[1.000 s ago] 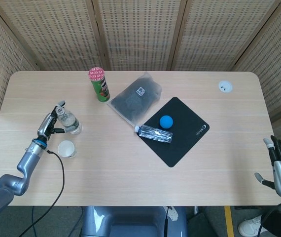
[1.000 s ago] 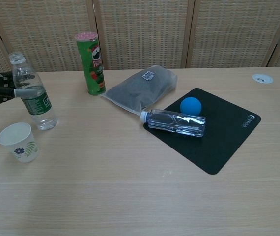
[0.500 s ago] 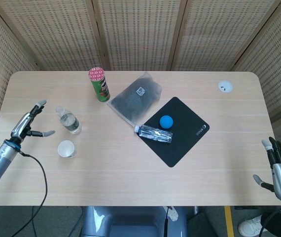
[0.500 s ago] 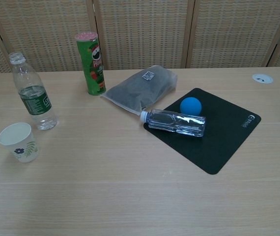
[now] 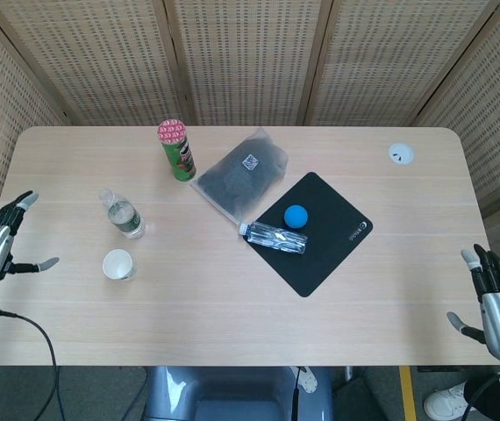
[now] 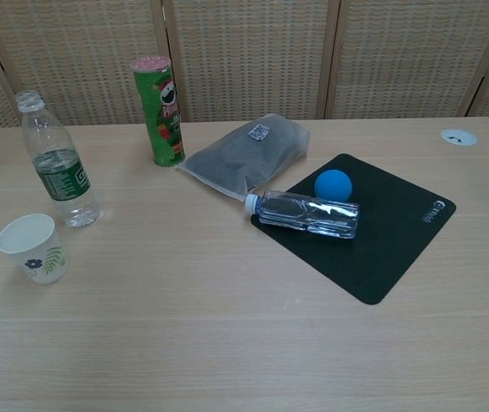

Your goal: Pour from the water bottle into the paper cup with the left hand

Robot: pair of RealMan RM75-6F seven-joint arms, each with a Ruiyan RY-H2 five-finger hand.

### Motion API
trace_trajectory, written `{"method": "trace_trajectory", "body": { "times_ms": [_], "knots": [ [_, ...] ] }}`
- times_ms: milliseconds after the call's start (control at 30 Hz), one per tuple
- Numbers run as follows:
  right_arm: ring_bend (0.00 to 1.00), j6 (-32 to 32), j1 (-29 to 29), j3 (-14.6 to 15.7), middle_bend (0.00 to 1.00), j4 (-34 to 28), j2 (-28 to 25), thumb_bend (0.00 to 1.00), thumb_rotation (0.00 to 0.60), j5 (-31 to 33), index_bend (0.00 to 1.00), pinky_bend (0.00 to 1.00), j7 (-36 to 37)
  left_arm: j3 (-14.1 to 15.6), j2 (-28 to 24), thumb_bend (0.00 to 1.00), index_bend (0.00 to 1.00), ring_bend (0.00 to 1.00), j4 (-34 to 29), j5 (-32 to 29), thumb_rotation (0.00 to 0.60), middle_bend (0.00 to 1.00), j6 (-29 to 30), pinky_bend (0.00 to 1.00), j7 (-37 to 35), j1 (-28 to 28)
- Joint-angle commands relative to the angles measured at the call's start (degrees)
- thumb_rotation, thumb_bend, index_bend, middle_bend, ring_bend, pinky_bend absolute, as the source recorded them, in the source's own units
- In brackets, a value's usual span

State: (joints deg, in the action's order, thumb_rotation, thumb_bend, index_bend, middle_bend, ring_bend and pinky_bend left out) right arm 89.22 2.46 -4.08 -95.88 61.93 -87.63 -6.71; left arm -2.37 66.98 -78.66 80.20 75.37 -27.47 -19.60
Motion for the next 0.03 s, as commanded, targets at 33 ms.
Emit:
{"method": "trace_trajectory", "body": {
  "times_ms": [33],
  "knots": [
    [0.0, 0.13, -0.08, 0.03, 0.0, -0.13, -0.28, 0.0, 0.6, -0.18, 0.0, 0.0, 0.54, 0.76, -4.31, 0.07, 0.0, 0.0, -13.12, -1.34, 0.6, 0.0, 10.31, 0.0, 14.84, 7.67]
  ]
}}
